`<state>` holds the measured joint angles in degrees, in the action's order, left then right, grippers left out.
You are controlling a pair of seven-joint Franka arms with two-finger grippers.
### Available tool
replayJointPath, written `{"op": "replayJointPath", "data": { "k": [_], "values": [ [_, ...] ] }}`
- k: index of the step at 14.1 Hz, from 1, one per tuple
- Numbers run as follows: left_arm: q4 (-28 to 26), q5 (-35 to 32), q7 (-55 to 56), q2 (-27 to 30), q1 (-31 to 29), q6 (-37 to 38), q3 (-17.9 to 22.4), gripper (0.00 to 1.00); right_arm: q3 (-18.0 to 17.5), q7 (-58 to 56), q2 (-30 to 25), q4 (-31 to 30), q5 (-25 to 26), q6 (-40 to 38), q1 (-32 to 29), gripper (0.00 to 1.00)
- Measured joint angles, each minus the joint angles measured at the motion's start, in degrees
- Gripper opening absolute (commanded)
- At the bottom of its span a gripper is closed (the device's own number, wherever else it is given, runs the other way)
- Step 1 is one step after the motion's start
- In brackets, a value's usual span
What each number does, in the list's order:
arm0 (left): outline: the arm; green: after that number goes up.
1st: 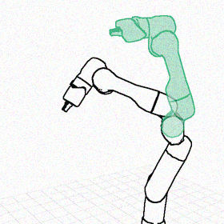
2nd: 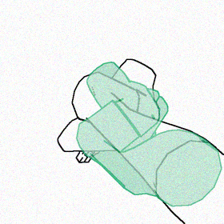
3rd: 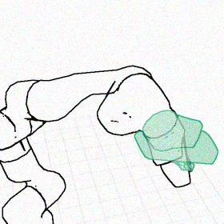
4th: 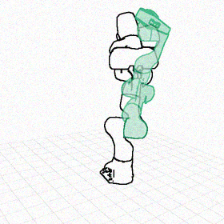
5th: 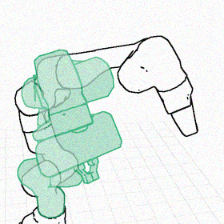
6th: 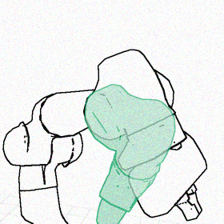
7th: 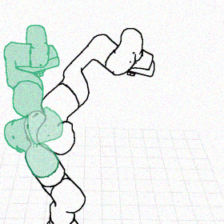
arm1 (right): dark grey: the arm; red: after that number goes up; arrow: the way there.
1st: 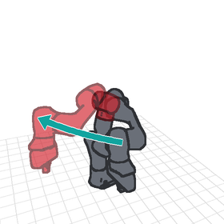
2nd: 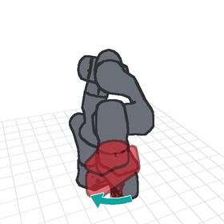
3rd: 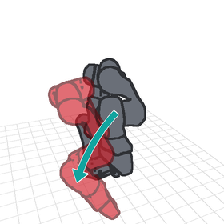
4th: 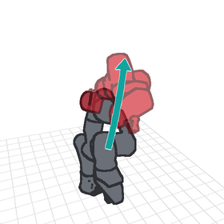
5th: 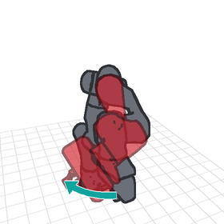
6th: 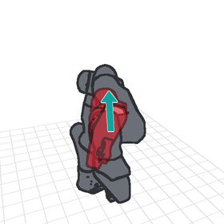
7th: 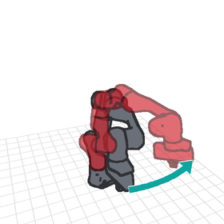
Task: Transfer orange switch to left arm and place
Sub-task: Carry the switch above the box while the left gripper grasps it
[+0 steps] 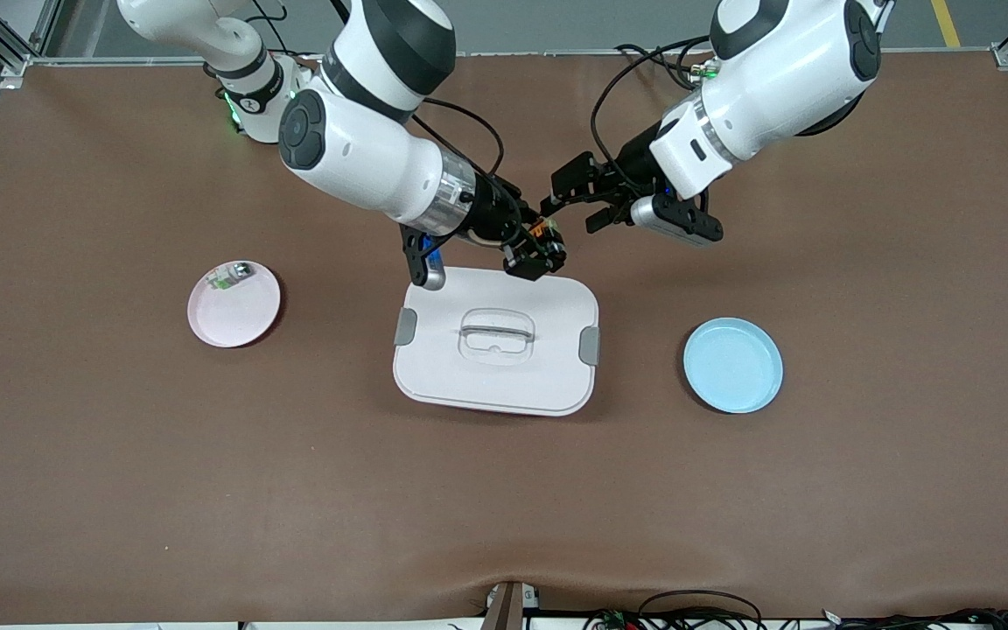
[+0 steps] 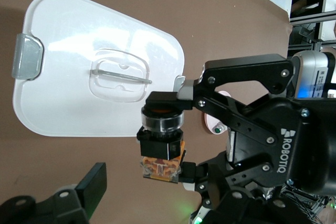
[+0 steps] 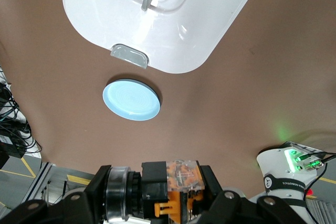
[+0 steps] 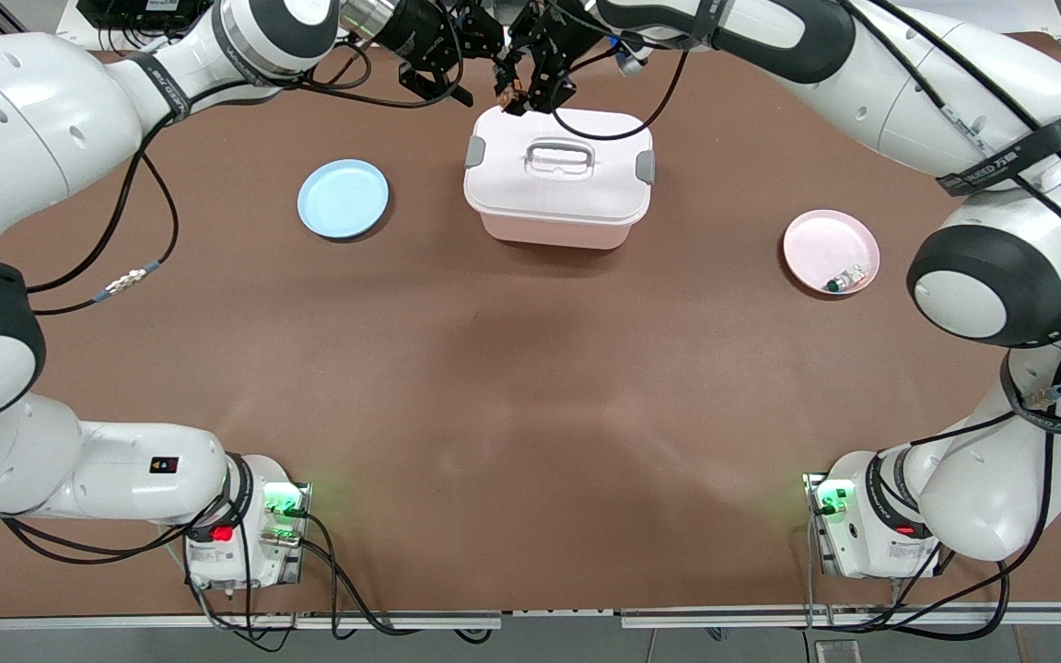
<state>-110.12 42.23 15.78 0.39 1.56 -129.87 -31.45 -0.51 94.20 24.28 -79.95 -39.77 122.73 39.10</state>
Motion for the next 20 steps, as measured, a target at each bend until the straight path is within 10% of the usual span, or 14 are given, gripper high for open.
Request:
{"op": "replayJointPath", "data": {
  "k": [16, 20],
  "values": [
    [-1.14, 0.01, -5.55, -3.91, 1.16, -7.39, -0.42, 0.67, 0.0, 0.13, 1.29, 0.75, -0.22, 0.03, 0.3, 0.35],
    [-1.14, 0.01, -5.57, -4.52, 1.75, -7.68, -0.51, 0.21, 0.0, 0.13, 1.3, 0.76, -0.23, 0.03, 0.3, 0.35]
  ]
}}
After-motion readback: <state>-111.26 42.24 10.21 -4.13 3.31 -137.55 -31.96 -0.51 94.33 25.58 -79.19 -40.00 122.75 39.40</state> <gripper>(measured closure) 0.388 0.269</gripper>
